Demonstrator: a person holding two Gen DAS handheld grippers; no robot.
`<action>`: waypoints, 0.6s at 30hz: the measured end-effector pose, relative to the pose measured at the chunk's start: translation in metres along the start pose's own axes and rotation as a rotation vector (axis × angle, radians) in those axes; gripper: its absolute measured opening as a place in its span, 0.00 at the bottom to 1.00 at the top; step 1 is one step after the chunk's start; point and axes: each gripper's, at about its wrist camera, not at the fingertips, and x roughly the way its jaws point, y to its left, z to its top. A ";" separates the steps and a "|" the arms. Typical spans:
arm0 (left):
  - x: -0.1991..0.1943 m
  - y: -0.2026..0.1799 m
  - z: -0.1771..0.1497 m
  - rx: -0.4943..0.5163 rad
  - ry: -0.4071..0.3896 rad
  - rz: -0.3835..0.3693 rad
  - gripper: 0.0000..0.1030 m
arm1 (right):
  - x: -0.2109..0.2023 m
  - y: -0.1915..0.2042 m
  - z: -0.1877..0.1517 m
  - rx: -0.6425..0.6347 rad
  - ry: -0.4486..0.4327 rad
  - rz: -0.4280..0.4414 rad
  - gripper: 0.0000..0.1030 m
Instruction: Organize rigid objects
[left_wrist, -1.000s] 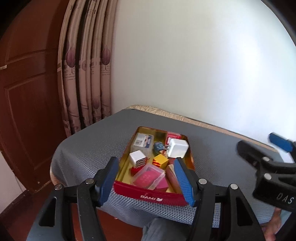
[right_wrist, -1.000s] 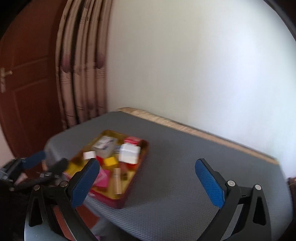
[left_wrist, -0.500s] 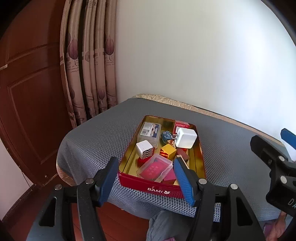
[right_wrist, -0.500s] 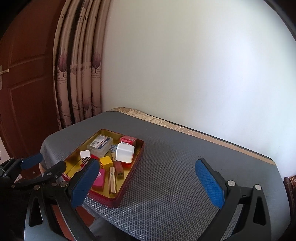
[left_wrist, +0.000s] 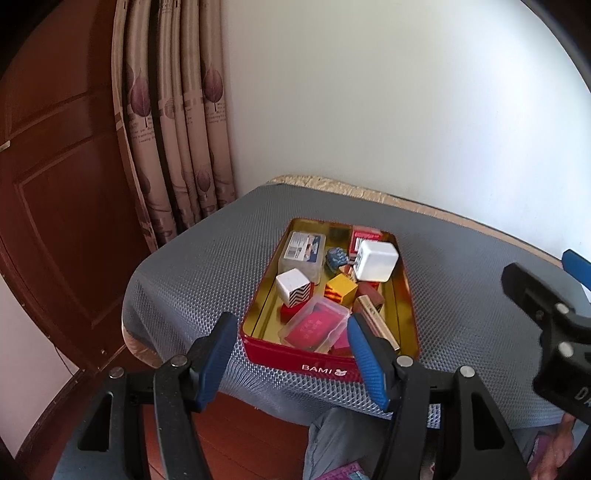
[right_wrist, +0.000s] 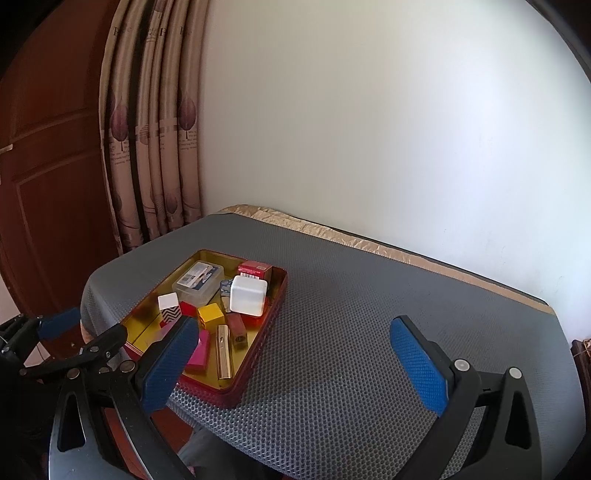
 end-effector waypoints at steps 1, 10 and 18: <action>-0.001 0.000 0.000 0.002 -0.006 -0.001 0.62 | -0.001 0.001 0.000 -0.002 -0.002 0.000 1.00; 0.000 0.000 0.001 0.000 0.008 -0.001 0.63 | 0.000 0.002 0.000 -0.007 0.007 0.016 1.00; 0.005 0.004 0.000 -0.019 0.031 0.013 0.64 | -0.001 0.005 -0.001 -0.015 0.009 0.025 1.00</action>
